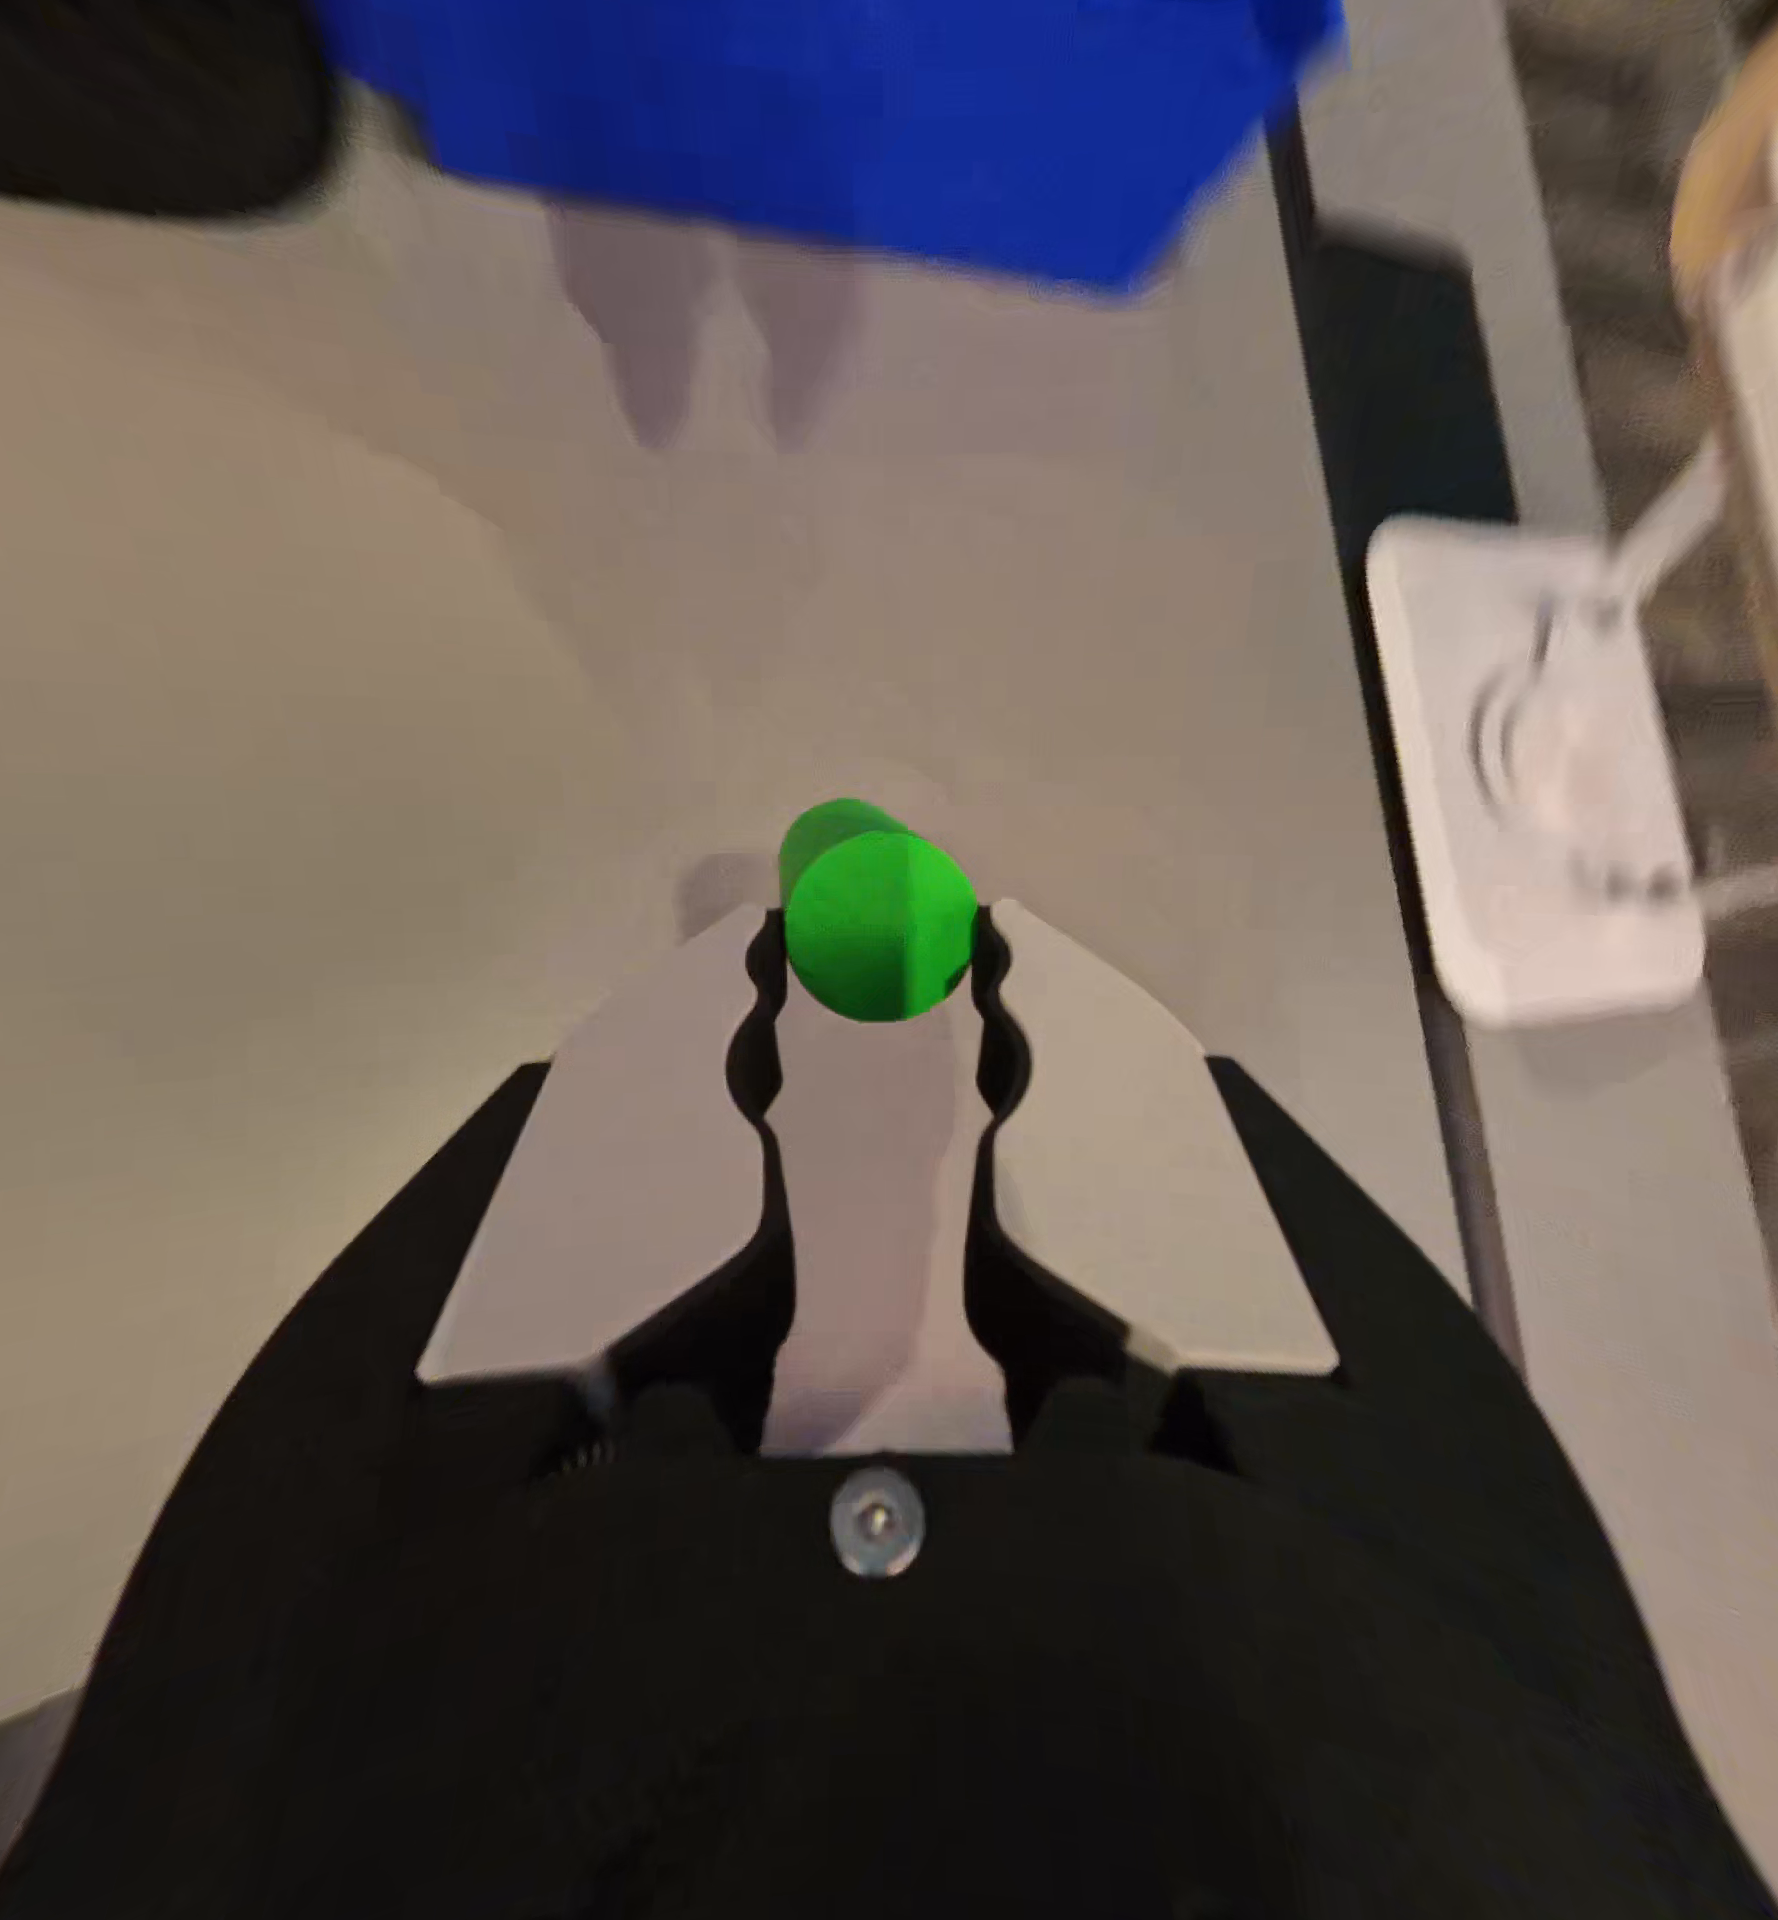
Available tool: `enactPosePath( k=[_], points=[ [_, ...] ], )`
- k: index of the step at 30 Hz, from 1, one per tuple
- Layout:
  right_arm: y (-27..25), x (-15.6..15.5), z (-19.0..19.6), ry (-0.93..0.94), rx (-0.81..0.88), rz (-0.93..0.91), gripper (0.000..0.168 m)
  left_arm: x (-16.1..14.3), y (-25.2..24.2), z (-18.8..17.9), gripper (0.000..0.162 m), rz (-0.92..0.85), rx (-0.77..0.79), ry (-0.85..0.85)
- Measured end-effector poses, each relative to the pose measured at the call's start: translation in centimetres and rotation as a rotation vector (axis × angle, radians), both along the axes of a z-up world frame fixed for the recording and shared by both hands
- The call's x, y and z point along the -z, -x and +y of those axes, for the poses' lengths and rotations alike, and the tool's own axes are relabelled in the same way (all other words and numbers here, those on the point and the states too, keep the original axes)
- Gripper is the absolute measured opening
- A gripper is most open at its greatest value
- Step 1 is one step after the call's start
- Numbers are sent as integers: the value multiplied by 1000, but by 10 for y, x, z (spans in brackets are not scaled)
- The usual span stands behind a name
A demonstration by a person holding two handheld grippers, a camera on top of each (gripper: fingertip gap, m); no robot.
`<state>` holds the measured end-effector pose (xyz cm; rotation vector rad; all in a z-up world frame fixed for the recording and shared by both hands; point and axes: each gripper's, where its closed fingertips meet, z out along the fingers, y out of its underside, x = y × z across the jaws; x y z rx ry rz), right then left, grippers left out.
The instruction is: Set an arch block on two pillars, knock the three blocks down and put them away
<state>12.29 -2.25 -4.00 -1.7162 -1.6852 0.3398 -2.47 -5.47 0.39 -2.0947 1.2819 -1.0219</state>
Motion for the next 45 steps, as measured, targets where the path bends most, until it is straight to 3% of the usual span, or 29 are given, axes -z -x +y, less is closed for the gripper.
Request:
enactPosePath(
  k=[5, 10, 14, 24, 30, 34, 42, 45],
  points=[
    [-33, 35, 30, 177, 266, -148, 36, -14, 61, 36, 48, 54, -302, -121],
    [-48, 56, 45, 243, 410, -242, 36, -40, 97, 41, 48, 20, -455, -225],
    [-44, 60, 49, 303, 468, -211, 36, -44, 117, 39, 48, 60, -526, -261],
    [-34, 82, 44, 287, 460, -339, 36, -36, 125, 42, 47, 113, -559, -247],
    [-32, 82, 49, 219, 440, -348, 38, -36, 140, 46, 48, 118, -626, -241],
    [-31, 77, 52, 175, 434, -327, 50, -34, 155, 44, 48, 145, -678, -235],
    [-27, 44, 50, 103, 412, -217, 62, 17, 199, 37, 47, 406, -732, -130],
    [-28, 28, 47, 69, 405, -176, 62, 33, 218, 47, 47, 452, -823, -64]
  ],
)
